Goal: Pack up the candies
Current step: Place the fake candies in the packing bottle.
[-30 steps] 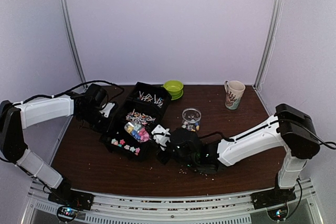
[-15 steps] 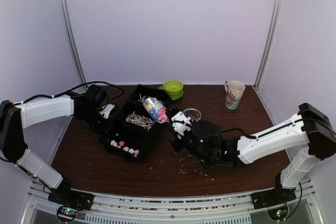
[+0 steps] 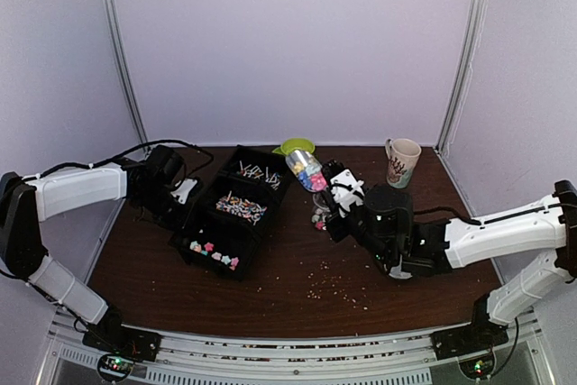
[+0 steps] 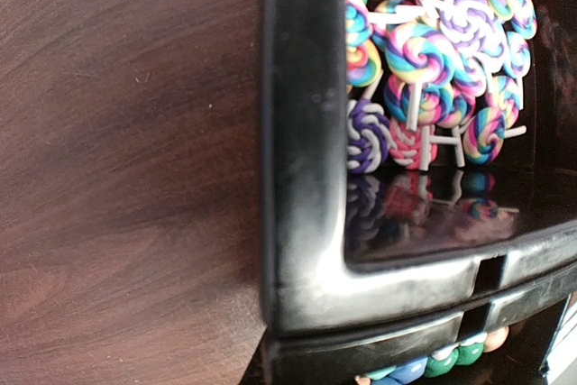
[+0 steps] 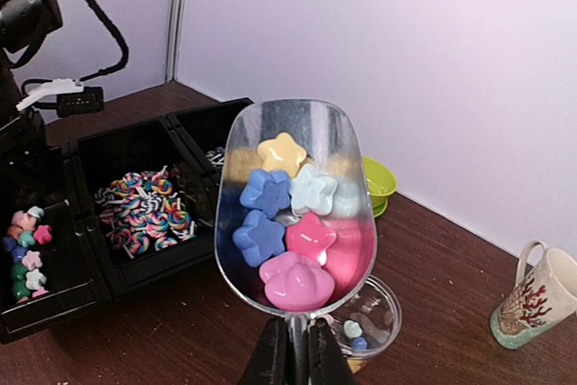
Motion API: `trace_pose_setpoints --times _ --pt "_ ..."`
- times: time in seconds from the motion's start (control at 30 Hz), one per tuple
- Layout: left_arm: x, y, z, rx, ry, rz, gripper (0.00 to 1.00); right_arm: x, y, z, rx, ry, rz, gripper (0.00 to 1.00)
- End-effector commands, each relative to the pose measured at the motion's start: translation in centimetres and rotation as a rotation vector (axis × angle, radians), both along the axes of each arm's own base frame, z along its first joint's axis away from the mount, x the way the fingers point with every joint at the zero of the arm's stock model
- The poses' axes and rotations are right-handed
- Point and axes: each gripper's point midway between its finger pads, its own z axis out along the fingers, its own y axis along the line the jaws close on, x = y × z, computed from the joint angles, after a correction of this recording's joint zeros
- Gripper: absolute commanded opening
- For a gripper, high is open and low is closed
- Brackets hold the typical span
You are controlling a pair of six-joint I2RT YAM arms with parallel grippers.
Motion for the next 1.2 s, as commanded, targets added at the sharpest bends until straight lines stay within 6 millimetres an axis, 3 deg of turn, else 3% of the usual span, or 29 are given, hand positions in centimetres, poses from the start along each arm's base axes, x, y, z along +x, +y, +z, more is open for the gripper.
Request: trace_pose_setpoints --times 0.0,0.13,0.27,0.5,1.17 --pt "3.5 -2.9 5.6 -0.162 -0.214 -0.045 0.0 1.0 -3.3 -0.5 -0.014 0.069 -0.061 0.0" --pt "3.5 -3.0 5.6 -0.164 -0.212 -0.046 0.0 2.0 -6.1 -1.4 -0.046 0.115 -0.101 0.0" --pt "3.5 -3.0 5.6 -0.164 -0.211 -0.047 0.0 2.8 -7.5 -2.4 -0.11 0.174 -0.125 0.0" --pt "3.6 -2.9 5.5 -0.161 -0.211 -0.044 0.0 2.5 -8.1 -3.5 -0.173 0.251 -0.14 0.0" --pt "3.5 -2.9 5.8 -0.164 -0.217 -0.046 0.0 1.9 -7.8 -3.8 -0.339 0.403 -0.125 0.0"
